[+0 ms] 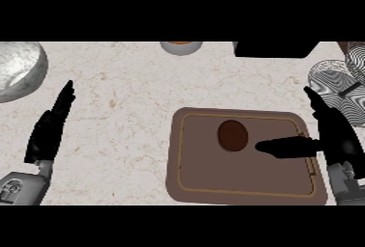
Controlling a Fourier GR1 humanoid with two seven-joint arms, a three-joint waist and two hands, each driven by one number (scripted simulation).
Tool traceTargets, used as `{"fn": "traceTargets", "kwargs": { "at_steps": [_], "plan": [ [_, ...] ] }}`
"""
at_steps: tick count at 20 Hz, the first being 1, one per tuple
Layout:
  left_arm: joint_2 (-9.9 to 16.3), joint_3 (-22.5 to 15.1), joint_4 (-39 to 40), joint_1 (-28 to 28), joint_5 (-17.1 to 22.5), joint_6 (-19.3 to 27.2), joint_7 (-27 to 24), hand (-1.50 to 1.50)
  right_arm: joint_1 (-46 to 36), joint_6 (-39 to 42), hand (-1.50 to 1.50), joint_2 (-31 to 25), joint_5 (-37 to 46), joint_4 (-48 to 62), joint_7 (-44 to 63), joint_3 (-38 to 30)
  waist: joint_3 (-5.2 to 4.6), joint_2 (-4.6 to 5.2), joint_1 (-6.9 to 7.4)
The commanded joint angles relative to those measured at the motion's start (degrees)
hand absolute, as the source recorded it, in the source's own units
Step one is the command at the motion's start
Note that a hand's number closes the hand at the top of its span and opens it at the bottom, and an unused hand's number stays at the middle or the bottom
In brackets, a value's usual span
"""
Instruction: Pick the cupcake from the tray and place it in the tiered basket
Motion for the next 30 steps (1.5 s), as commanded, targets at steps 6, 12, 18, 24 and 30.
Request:
{"fn": "traceTargets", "kwargs": {
  "at_steps": [6,12,18,24,30],
  "plan": [
    [-0.3,0.6,1.6,-1.4,-0.4,-1.0,0.1,0.0,-10.5,6.3,-1.5,6.9,-2.0,12.2,14.7,1.6,0.01,-0.04,-0.08],
    [-0.4,2.2,1.1,-1.7,0.3,-1.0,1.5,0.0,-9.7,7.5,-1.5,9.5,-1.1,14.8,14.7,2.0,0.11,-0.35,-1.24],
    [-0.5,2.8,2.0,1.6,-0.3,-1.7,-1.9,0.0,-11.0,8.7,-1.5,12.9,3.1,17.4,14.7,3.7,0.09,-0.41,-1.36],
    [-0.8,3.6,2.8,-0.1,-0.9,-1.3,-1.3,0.0,-10.9,11.7,-1.5,15.0,7.7,19.5,14.7,5.0,0.06,-0.51,-1.94],
    [-2.5,1.9,0.0,0.0,-2.5,0.2,2.1,0.0,-10.1,13.7,-1.5,18.9,12.7,20.2,14.7,4.8,0.17,-0.59,-1.8]
  ]
}}
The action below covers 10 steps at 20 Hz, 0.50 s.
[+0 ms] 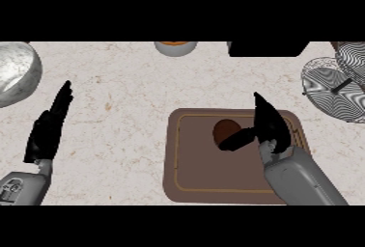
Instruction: Pick the cupcake from the tray and place it in the tiered basket
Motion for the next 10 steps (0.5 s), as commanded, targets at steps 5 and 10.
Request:
{"fn": "traceTargets", "kwargs": {
  "at_steps": [5,10],
  "plan": [
    [0.3,0.3,-2.0,3.1,0.2,-1.6,-1.0,0.0,-1.6,4.7,-1.5,7.5,6.0,2.5,13.7,-3.0,0.01,-0.09,0.45],
    [0.6,0.9,-3.2,3.0,0.3,-2.3,0.1,0.0,-0.5,5.4,-1.5,9.3,7.8,4.2,13.7,-5.7,0.12,0.13,0.66]
  ]
}}
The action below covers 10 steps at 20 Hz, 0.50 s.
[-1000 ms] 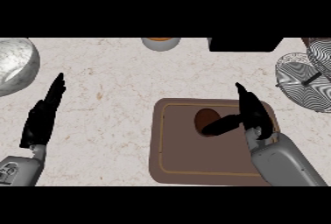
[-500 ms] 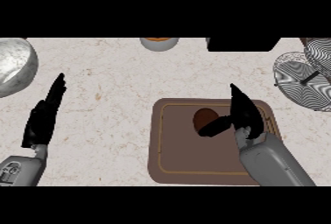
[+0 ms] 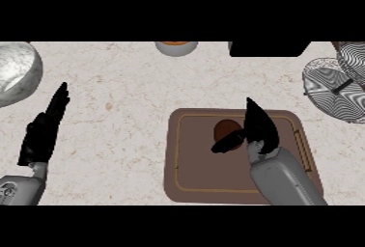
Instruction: Pick the cupcake from the tray and place it in the tiered basket
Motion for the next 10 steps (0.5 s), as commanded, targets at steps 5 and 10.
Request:
{"fn": "traceTargets", "kwargs": {
  "at_steps": [5,10],
  "plan": [
    [1.2,2.2,0.4,-1.4,0.7,-2.2,0.2,0.0,0.5,1.0,-1.5,6.3,6.0,1.6,13.8,-1.4,0.05,0.24,0.06],
    [-3.1,-2.0,-4.4,0.5,-3.5,2.1,3.9,0.0,1.9,4.3,-1.5,6.6,5.8,0.7,11.8,-3.7,0.13,0.08,0.34]
  ]
}}
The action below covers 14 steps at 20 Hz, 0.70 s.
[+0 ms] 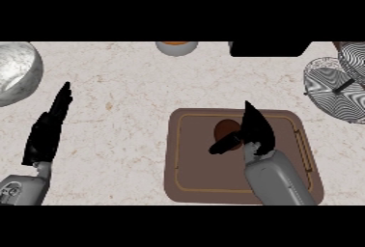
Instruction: Pick the cupcake from the tray and place it in the tiered basket
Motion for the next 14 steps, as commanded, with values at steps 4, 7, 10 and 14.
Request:
{"fn": "traceTargets", "kwargs": {
  "at_steps": [4,7,10,14],
  "plan": [
    [1.0,2.4,1.1,-1.5,0.7,-2.3,0.5,0.0,-4.0,-3.2,-1.5,2.2,-1.0,4.8,12.7,1.8,0.03,0.25,0.81],
    [0.0,1.5,0.3,-1.2,0.1,-2.9,0.5,0.0,-4.7,-2.1,-1.5,2.2,-2.2,7.8,8.7,-1.9,0.05,0.24,0.58],
    [-0.7,1.7,-1.5,0.8,-0.7,-1.6,0.6,0.0,-0.2,-3.1,-1.5,2.2,-2.9,4.9,9.9,1.3,0.05,0.06,0.51],
    [-0.8,3.1,3.7,-0.6,-0.1,-3.6,-3.1,0.0,-5.0,2.9,1.5,2.2,-10.8,7.1,8.5,1.8,0.01,0.26,0.62]
  ]
}}
